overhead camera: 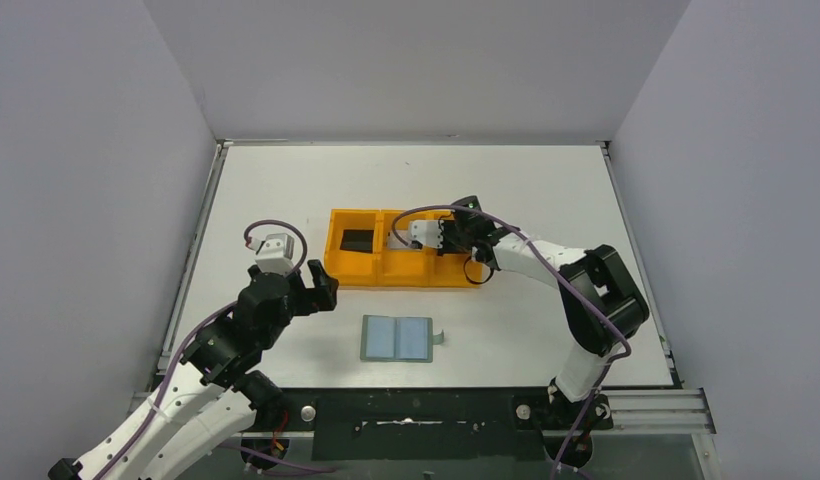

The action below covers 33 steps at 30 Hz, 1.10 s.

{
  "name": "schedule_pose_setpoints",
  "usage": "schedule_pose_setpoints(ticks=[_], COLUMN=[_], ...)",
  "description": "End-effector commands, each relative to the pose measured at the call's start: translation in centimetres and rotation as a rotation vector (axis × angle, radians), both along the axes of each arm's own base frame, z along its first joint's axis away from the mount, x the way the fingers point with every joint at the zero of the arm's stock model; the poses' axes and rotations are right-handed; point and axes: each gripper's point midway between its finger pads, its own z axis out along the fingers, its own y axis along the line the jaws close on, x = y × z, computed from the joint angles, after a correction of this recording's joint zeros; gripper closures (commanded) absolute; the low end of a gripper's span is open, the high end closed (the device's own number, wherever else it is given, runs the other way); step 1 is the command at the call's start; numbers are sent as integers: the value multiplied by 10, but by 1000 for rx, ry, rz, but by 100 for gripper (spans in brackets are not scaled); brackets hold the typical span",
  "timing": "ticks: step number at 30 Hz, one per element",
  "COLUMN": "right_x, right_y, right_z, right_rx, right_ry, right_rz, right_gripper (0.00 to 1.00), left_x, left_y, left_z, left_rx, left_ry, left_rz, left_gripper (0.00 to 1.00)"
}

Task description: Take the credit cards out of the card holder

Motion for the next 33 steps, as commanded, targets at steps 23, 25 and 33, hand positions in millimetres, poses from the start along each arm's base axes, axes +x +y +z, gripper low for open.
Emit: schedule_pose_setpoints(ticks=[23, 25, 33], right_x=[-3, -7, -89], right_y=[12, 15, 64], right_z=[92, 117, 125], right_rx=[352, 514, 1075], right_ry=[-80, -84, 293], right_rz=[-157, -293, -802], right_gripper=[59, 52, 35], left_x=[6, 6, 6], left_y=[1, 1, 2], left_z=[5, 6, 6], left_rx=[2, 1, 2], left_ry=[-17, -19, -19], left_rz=[12, 12, 18], left_gripper=[12, 12, 12])
